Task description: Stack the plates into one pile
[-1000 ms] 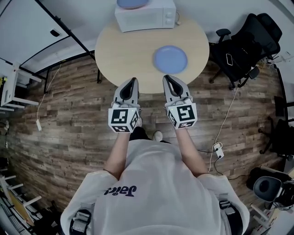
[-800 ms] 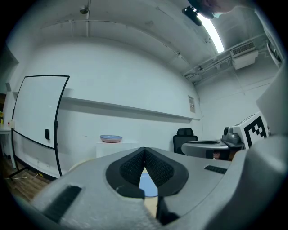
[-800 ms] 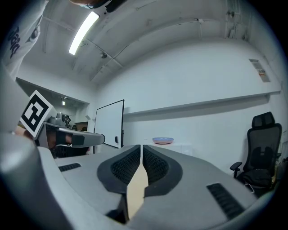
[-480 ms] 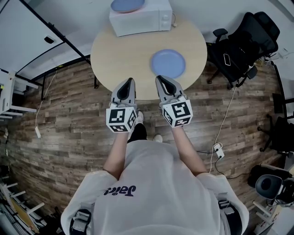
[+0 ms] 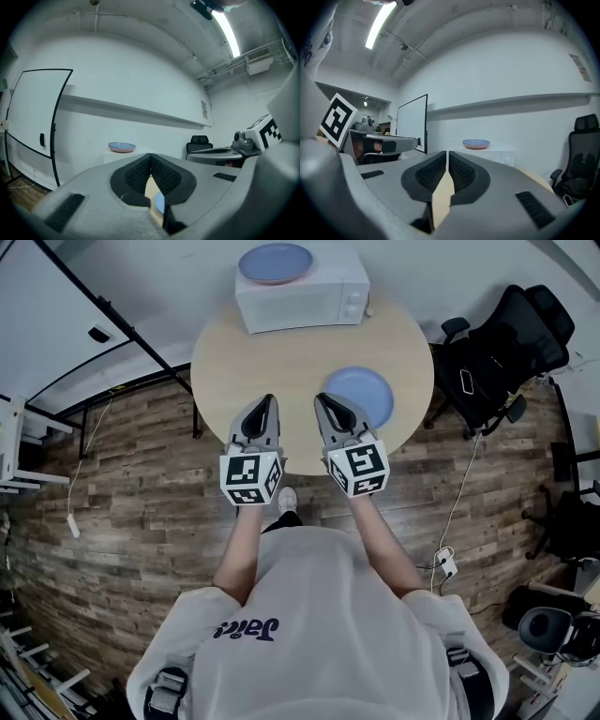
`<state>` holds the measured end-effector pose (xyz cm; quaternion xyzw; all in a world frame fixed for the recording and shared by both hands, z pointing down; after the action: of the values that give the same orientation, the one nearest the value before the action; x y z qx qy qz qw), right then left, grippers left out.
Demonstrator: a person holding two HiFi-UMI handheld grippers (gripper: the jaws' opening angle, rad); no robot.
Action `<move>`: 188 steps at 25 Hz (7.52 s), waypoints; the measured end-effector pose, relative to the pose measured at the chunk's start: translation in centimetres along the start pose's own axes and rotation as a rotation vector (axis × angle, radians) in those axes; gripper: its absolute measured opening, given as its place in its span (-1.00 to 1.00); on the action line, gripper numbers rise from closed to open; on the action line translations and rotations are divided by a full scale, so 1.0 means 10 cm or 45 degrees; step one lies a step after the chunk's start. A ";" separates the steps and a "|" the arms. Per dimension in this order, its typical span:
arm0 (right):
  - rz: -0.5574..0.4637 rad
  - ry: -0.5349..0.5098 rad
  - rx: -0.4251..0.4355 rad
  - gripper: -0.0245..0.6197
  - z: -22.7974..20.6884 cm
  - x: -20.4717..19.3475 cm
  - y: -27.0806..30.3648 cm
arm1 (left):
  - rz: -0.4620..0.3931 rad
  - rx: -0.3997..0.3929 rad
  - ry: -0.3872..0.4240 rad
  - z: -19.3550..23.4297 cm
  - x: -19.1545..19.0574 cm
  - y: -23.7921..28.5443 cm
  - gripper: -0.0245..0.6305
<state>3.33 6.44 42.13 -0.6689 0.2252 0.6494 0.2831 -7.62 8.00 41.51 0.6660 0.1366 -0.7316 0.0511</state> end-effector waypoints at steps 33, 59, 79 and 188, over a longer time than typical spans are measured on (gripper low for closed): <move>0.215 -0.115 -0.074 -0.84 -1.94 -0.27 2.90 | 0.179 0.038 -0.097 2.22 -0.25 2.76 -0.88; 0.581 -0.096 -0.099 -0.46 -3.46 -1.12 4.87 | 0.519 0.110 -0.208 3.33 -1.18 4.52 -0.35; 0.579 -0.100 -0.144 -0.76 -3.45 -1.07 4.86 | 0.580 0.155 -0.201 3.34 -1.14 4.50 -0.61; 0.522 0.153 -0.645 -0.24 -2.61 -1.95 0.33 | 0.560 -0.214 -0.041 0.27 -2.43 2.38 -0.41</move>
<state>19.37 -14.77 61.18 -0.6958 0.2028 0.6877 -0.0424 -1.46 -18.08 62.62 0.6612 0.0477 -0.6996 0.2666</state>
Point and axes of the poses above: the fingertips, and each gripper's own axes: y forward along the fingers, z to its left, x out of its top, the point moved 2 cm from there along -y, backward along the fingers, and after that the axes turned 10 degrees about -z, right-handed, at the moved point
